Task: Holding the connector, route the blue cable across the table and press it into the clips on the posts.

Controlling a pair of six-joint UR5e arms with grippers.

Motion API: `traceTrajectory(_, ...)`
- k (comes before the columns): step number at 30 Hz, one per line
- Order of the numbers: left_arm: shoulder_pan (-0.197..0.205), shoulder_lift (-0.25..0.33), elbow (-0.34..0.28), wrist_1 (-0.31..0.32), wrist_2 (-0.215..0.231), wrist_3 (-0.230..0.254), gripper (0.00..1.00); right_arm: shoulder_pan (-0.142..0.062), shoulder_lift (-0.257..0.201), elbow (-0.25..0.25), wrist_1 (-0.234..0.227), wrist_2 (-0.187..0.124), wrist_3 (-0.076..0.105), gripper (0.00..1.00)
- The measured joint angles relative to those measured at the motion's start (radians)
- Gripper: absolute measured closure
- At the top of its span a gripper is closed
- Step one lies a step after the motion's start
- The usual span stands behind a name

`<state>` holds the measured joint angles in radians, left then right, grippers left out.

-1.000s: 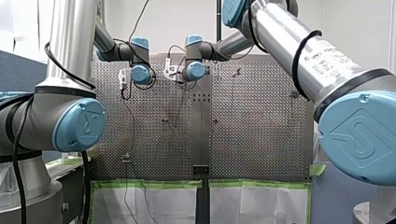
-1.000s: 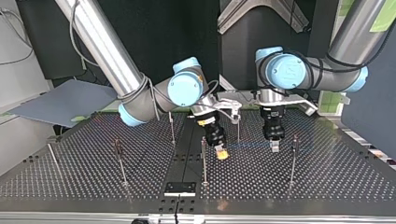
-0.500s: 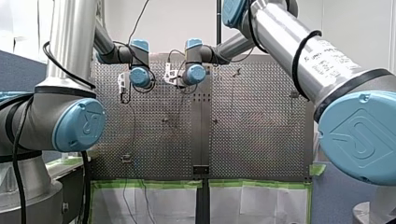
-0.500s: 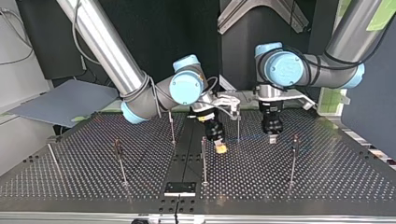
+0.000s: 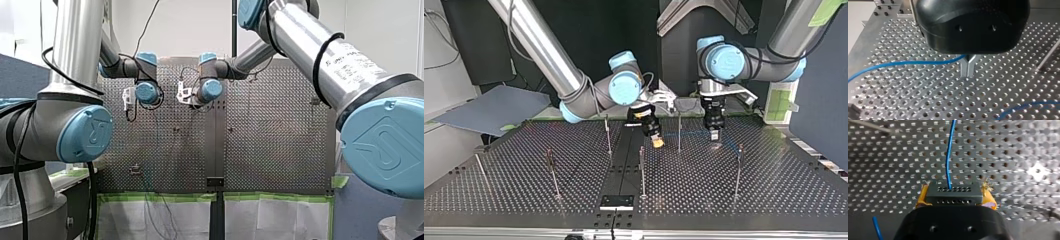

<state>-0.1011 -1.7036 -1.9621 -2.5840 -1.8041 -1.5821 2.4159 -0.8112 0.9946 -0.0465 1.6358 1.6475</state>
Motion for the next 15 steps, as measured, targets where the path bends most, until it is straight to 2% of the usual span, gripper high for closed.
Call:
traceTrajectory(3,-0.001,-0.011,-0.027,0.027,0.001,-0.003,1.0,0.002,0.0,0.023,-0.001,0.001,-0.004,1.0)
traceTrajectory(15,-0.006,-0.112,-0.136,0.136,0.007,0.003,1.0,0.011,0.0,0.132,-0.005,0.005,-0.022,1.0)
